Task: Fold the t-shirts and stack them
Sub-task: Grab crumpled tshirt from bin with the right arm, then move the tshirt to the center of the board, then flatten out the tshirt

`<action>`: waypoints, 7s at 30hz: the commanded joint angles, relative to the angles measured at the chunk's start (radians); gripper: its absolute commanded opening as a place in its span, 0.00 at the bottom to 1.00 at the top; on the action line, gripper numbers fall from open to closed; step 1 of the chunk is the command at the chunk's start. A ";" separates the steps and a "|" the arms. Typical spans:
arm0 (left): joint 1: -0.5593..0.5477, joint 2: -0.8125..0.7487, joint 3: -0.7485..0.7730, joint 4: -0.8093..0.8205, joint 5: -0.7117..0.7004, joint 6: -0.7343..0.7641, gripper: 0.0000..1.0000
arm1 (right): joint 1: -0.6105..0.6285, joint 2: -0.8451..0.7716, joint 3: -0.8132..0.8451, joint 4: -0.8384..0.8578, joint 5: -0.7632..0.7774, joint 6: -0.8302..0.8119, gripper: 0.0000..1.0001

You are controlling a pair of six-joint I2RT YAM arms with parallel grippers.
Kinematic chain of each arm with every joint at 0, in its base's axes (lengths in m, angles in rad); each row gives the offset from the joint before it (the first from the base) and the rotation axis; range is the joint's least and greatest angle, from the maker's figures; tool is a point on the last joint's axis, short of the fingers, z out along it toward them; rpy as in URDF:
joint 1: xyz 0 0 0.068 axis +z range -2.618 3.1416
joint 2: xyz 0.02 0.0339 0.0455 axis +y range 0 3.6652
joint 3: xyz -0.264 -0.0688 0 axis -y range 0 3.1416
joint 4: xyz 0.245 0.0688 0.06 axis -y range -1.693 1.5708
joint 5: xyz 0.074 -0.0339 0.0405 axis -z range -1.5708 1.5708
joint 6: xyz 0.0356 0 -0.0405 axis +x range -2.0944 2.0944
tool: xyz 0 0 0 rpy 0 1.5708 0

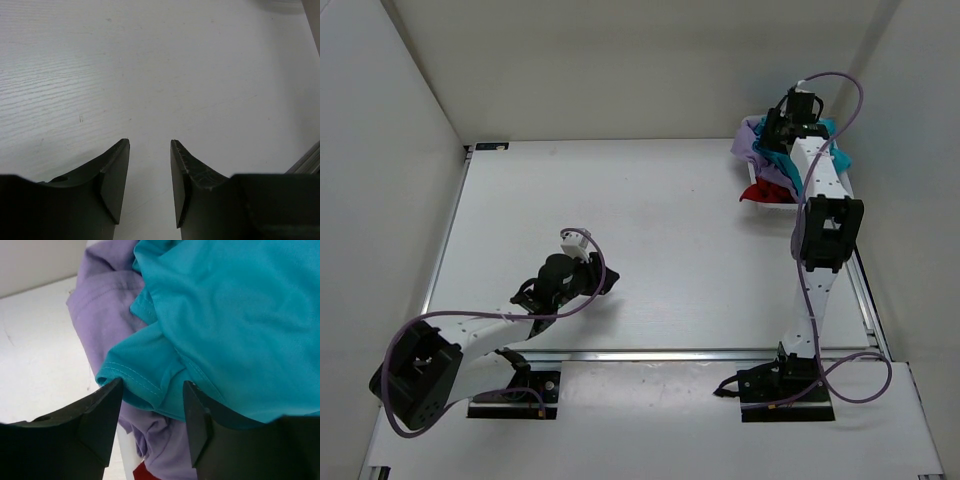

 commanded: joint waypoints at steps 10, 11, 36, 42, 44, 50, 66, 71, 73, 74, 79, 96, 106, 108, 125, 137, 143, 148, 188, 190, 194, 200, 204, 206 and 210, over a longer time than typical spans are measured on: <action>0.024 0.004 0.002 0.042 0.028 -0.013 0.49 | -0.010 -0.006 0.058 -0.010 -0.070 0.004 0.24; 0.025 0.003 0.003 0.041 0.028 -0.015 0.49 | -0.016 -0.007 0.055 -0.011 -0.073 0.002 0.21; 0.117 -0.180 0.063 -0.096 0.012 -0.067 0.51 | 0.827 -0.799 0.055 0.362 0.353 -0.565 0.00; 0.212 -0.247 0.063 -0.135 0.012 -0.099 0.53 | 0.847 -0.842 -0.021 0.368 0.383 -0.536 0.00; 0.232 -0.272 0.054 -0.146 0.014 -0.105 0.54 | 0.660 -0.886 -0.149 0.335 0.161 -0.357 0.00; 0.289 -0.316 0.022 -0.162 0.015 -0.123 0.54 | 0.308 -1.003 -0.778 0.591 -0.225 0.031 0.00; 0.343 -0.264 0.017 -0.166 0.002 -0.145 0.55 | 0.346 -0.102 0.250 0.184 -0.272 0.059 0.04; 0.118 -0.191 0.129 -0.215 -0.154 -0.044 0.56 | 0.376 -0.153 0.311 -0.008 -0.229 0.019 0.46; -0.013 -0.093 0.205 -0.223 -0.216 0.020 0.56 | 0.393 -0.193 0.275 -0.105 -0.182 0.019 0.44; -0.027 -0.021 0.267 -0.229 -0.216 0.031 0.58 | 0.387 -0.243 0.191 -0.110 -0.176 0.038 0.41; -0.127 0.303 0.489 -0.281 -0.265 0.165 0.60 | 0.367 -0.663 -0.553 0.250 -0.200 0.146 0.23; -0.167 0.897 1.057 -0.441 -0.305 0.419 0.85 | 0.379 -1.158 -1.662 0.660 -0.267 0.398 0.45; -0.145 0.998 1.187 -0.470 -0.345 0.410 0.38 | 0.370 -1.031 -1.735 0.719 -0.204 0.440 0.47; -0.131 1.003 1.210 -0.491 -0.344 0.395 0.24 | 0.370 -1.006 -1.735 0.725 -0.170 0.447 0.48; 0.074 0.505 0.909 -0.387 -0.151 0.185 0.00 | 0.375 -1.033 -1.608 0.756 -0.110 0.426 0.00; 0.370 0.004 0.833 -0.499 0.063 0.059 0.00 | 0.476 -1.393 -1.194 0.253 -0.055 0.276 0.00; 0.625 -0.172 0.869 -0.570 0.212 0.018 0.01 | 0.371 -1.264 -0.775 0.068 -0.197 0.183 0.00; 0.636 -0.197 0.736 -0.574 0.193 0.039 0.01 | 0.184 -1.033 -0.747 0.157 -0.437 0.228 0.00; 0.435 -0.132 0.260 -0.286 0.069 -0.116 0.02 | 0.387 -0.706 -1.310 0.424 -0.155 0.262 0.40; 0.430 -0.138 0.256 -0.287 0.068 -0.116 0.01 | 0.387 -0.675 -1.306 0.438 -0.152 0.265 0.39; 0.436 -0.145 0.227 -0.275 0.074 -0.120 0.02 | 0.403 -0.597 -1.306 0.485 -0.150 0.285 0.30; 0.432 -0.145 0.237 -0.275 0.072 -0.119 0.01 | 0.404 -0.647 -1.298 0.492 -0.126 0.289 0.00; 0.443 -0.148 0.252 -0.278 0.078 -0.117 0.02 | 0.416 -0.866 -1.303 0.391 -0.148 0.275 0.00; 0.452 -0.145 0.264 -0.278 0.084 -0.117 0.01 | 0.439 -0.951 -1.300 0.291 -0.162 0.266 0.00; 0.476 -0.166 0.279 -0.291 0.095 -0.116 0.01 | 0.539 -1.116 -1.301 0.128 -0.149 0.252 0.00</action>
